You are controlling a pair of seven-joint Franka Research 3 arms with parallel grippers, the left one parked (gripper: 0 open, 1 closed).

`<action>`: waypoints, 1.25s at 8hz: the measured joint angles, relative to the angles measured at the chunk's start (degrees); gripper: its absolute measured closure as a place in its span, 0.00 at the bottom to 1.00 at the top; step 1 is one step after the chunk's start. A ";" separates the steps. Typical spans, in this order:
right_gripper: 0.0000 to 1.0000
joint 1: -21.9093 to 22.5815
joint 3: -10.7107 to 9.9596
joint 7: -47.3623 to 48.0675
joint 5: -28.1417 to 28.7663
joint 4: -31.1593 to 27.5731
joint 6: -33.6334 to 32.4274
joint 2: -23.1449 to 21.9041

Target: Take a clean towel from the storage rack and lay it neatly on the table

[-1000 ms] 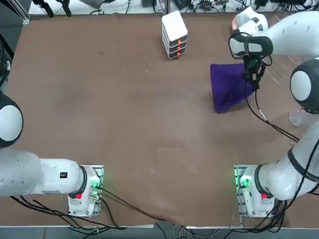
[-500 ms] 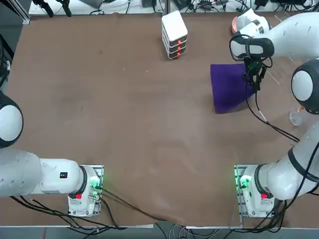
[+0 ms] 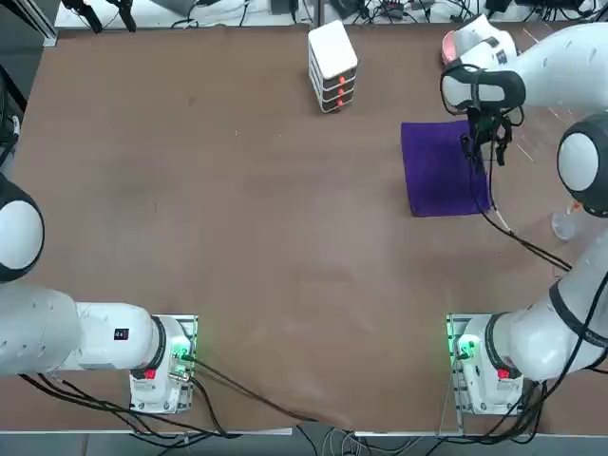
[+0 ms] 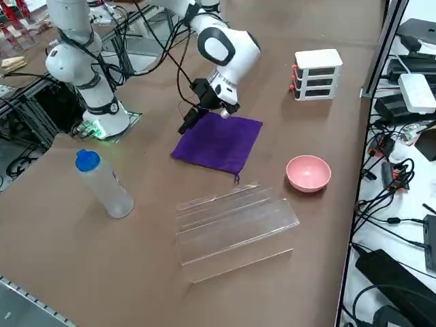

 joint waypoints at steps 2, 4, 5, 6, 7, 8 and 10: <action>0.00 -1.83 -0.03 -0.68 0.65 0.57 0.45 -2.50; 0.00 -3.79 -0.09 -2.69 7.41 4.55 0.92 -5.49; 0.00 -3.95 -0.08 -2.92 9.69 8.27 0.46 -6.46; 0.00 -4.00 -0.08 -2.97 11.70 12.43 -0.82 -7.14; 0.00 -4.35 -0.08 -4.18 14.08 16.52 -2.90 -7.46; 0.00 -5.26 -0.09 -7.97 15.63 20.47 -6.01 -7.51; 0.00 -7.88 -0.29 -17.70 17.98 27.33 -11.81 -7.60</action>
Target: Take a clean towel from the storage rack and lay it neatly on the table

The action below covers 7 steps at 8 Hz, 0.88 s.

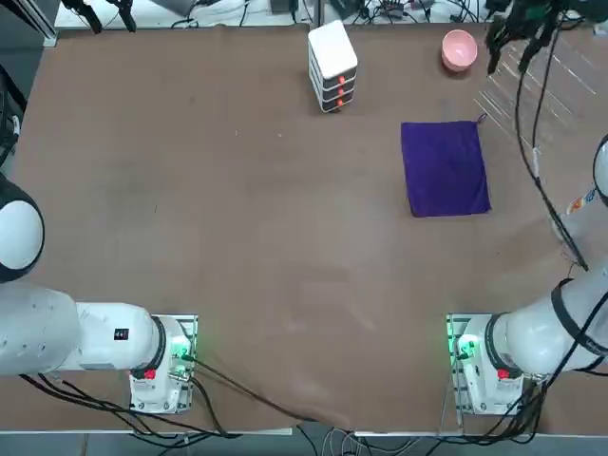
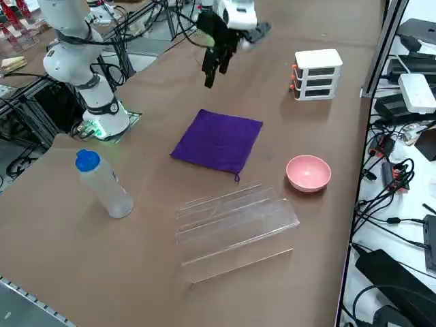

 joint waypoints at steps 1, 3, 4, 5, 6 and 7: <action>0.00 -0.95 -0.06 -2.59 1.16 2.92 -1.05 -0.18; 0.00 -1.38 0.15 -3.79 1.51 6.17 -1.93 -2.89; 0.00 -1.50 0.44 -3.95 1.50 5.14 -2.07 -5.83; 0.00 -2.02 1.17 -4.04 1.48 1.98 -0.58 -9.18; 0.00 -3.05 2.53 -4.08 1.26 -1.50 1.56 -11.93; 0.00 -4.16 4.01 -4.08 1.08 -3.92 2.71 -13.52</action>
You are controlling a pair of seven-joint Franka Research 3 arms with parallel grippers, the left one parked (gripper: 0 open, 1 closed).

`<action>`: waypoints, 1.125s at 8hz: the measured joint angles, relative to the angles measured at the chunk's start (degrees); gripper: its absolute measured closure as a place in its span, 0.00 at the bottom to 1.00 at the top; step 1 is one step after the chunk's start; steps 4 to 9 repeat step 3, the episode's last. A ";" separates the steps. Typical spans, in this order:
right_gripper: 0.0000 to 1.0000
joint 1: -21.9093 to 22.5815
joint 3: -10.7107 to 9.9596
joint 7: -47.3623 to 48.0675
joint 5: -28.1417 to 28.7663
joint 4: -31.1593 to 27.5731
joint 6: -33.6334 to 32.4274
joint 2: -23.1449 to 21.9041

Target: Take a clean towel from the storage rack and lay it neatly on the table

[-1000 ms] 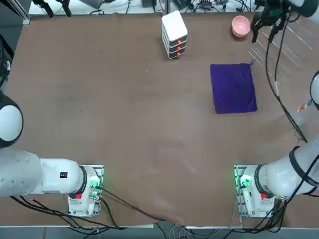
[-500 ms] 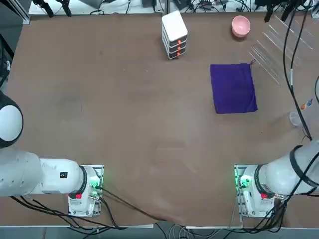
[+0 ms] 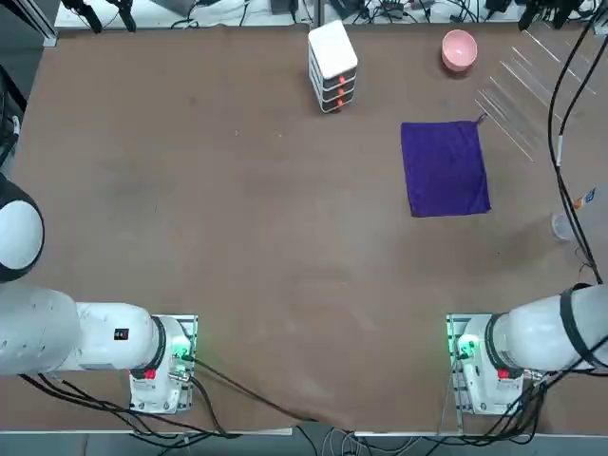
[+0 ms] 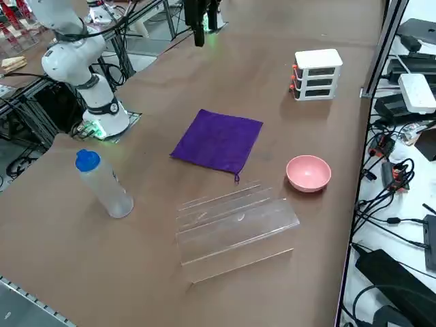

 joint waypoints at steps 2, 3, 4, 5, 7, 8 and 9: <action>0.00 -0.83 0.93 0.00 -0.03 -2.16 0.78 -0.93; 0.00 -0.83 1.04 0.00 -0.03 -2.45 0.94 -0.93; 0.00 -0.83 1.04 0.00 -0.03 -2.45 0.94 -0.93; 0.00 -0.83 1.04 0.00 -0.03 -2.45 0.94 -0.93; 0.00 -0.83 1.04 0.00 -0.03 -2.45 0.94 -0.93; 0.00 -0.83 1.04 0.00 -0.03 -2.45 0.94 -0.93; 0.00 -0.83 1.04 0.00 -0.03 -2.45 0.94 -0.93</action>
